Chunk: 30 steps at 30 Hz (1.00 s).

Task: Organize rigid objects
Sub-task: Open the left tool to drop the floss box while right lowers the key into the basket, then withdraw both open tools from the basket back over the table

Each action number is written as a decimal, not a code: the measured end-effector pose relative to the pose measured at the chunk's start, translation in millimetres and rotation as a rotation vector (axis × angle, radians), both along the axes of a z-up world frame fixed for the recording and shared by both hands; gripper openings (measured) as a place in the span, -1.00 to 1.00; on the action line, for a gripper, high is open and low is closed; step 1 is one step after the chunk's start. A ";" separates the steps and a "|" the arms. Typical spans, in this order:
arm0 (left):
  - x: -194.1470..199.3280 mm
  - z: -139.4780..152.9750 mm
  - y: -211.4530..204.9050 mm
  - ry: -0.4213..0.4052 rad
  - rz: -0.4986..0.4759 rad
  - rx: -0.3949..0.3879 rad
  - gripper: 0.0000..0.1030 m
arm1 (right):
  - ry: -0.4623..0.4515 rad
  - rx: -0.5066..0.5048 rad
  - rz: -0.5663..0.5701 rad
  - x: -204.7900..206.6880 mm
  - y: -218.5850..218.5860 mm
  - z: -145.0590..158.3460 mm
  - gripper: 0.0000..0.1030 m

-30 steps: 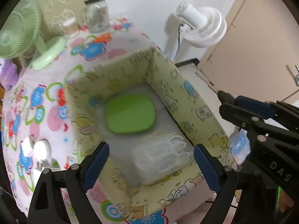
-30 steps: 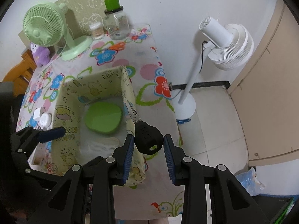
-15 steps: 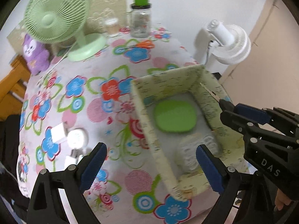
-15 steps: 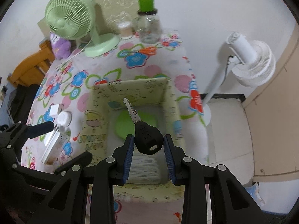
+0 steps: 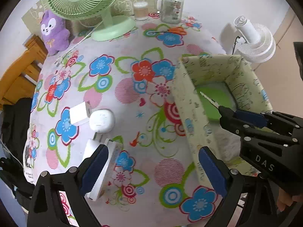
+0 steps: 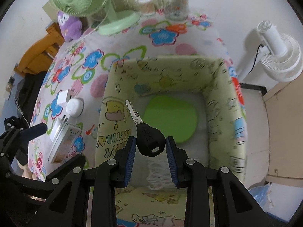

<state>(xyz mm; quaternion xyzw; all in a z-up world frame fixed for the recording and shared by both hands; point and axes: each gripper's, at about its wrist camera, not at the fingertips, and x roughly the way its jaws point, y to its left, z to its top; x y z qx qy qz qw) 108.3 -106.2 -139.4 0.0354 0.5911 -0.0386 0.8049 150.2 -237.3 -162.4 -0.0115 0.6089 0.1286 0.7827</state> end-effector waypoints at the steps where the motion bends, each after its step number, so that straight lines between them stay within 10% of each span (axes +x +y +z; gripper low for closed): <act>1: -0.5 -2.0 1.7 0.009 0.000 -0.001 0.89 | 0.010 0.004 0.002 0.1 1.3 -2.5 -0.32; 10: 0.1 -8.2 5.9 0.036 -0.032 -0.008 0.89 | 0.082 0.032 -0.013 -0.8 7.7 -17.2 -0.29; 14: 0.0 -7.9 10.4 0.036 -0.042 -0.016 0.89 | 0.054 0.004 -0.036 -4.1 9.6 -12.6 0.21; 30: -6.9 21.6 24.1 -0.039 -0.115 -0.082 0.89 | -0.074 -0.024 -0.141 -27.8 6.2 37.0 0.73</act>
